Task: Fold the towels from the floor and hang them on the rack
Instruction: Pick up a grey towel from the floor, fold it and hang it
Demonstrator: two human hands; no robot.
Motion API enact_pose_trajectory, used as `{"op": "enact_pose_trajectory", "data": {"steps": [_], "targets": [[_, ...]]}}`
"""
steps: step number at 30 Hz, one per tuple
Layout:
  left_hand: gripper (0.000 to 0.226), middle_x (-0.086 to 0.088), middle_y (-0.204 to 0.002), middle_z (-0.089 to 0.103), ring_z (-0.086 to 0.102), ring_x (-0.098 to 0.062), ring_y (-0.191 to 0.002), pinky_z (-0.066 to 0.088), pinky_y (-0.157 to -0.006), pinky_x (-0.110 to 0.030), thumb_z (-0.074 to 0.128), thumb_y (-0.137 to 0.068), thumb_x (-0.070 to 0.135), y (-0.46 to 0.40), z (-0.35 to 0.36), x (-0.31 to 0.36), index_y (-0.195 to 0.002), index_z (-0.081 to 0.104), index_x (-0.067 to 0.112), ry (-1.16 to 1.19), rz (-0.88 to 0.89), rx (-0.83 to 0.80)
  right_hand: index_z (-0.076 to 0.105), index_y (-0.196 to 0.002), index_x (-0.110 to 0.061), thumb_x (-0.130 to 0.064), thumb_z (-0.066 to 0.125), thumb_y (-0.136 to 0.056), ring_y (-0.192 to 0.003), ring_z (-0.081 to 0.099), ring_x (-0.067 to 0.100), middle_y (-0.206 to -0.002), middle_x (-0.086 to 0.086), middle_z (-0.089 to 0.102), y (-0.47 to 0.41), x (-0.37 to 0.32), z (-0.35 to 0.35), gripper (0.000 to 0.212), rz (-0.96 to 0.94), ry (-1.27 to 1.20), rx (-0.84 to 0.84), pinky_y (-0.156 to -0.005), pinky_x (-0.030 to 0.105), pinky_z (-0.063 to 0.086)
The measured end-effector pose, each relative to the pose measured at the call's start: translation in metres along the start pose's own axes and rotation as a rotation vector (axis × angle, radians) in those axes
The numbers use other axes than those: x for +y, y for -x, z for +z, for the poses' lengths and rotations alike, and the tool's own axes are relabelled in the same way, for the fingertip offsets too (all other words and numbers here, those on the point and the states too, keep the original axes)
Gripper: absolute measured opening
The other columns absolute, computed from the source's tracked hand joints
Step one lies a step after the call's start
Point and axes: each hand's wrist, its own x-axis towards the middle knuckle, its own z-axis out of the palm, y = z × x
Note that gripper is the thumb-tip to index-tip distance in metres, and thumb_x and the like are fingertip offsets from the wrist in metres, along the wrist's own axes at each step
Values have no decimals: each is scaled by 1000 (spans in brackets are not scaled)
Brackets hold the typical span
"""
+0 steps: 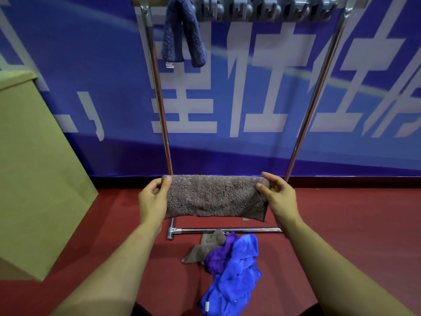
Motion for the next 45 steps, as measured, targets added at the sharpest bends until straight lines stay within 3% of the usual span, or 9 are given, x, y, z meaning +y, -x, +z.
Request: {"op": "enact_pose_trajectory", "data": {"steps": [6,11,16,19,23,26,29,36,45], "targets": [[6,1,-100,75,68,-8,-92,51,-90,-30,59,-101,22,3,1,1,-99,64,24,-112,50,-76,68,-113,-25,-1,84,-76,-88,55,18,-99,9,58,-4,4,0,47,39,-10,52,-90,37,51],[13,-5,-106,73,66,-12,-96,51,-84,-21,54,-104,22,0,-2,-2,-112,61,16,-181,122,-86,52,-136,3,-7,82,-79,-113,64,25,-129,16,61,-10,14,5,65,227,-166,31,-104,40,50],[19,-5,-109,72,67,-12,-99,50,-84,-18,53,-104,22,1,-2,0,-120,58,13,-229,172,-53,68,-99,12,0,66,-90,-75,71,22,-91,18,74,-6,13,9,14,421,-255,-80,-69,25,61],[24,-6,-115,71,68,-13,-108,52,-95,-26,55,-103,20,1,0,2,-125,54,11,-216,152,-37,69,-101,8,2,66,-90,-73,71,16,-89,14,74,-6,13,10,13,311,-215,-69,-71,24,60],[26,-1,-105,73,68,4,-90,51,-79,-12,61,-100,18,5,4,7,-123,48,17,-170,98,-2,66,-95,-1,-4,69,-91,-85,66,21,-92,13,72,-9,17,6,6,110,-42,0,-81,36,53],[39,-3,-115,72,70,-12,-107,54,-98,-31,65,-98,25,3,5,3,-135,54,17,-82,-12,-24,71,-101,-7,-18,69,-94,-91,71,22,-96,12,78,-9,18,1,14,75,25,24,-85,39,55],[19,-2,-106,78,72,-21,-104,54,-99,-50,64,-98,30,1,7,-3,-111,72,17,-57,-83,-76,73,-89,-11,-24,66,-96,-80,68,17,-87,10,77,-3,11,2,17,4,62,98,-79,36,53],[40,-5,-64,42,37,-15,-59,30,-55,-33,53,-103,39,6,7,7,-79,57,7,-275,160,-50,66,-91,-20,-27,58,-101,-71,57,-7,-80,-10,68,7,-3,4,14,-218,311,173,-67,11,41],[41,-6,-62,35,31,-17,-54,26,-51,-36,54,-103,39,8,7,11,-75,52,9,-250,207,-2,72,-99,-20,-24,63,-98,-77,61,-6,-87,-10,73,5,-10,13,10,-199,203,186,-73,12,46]]}}
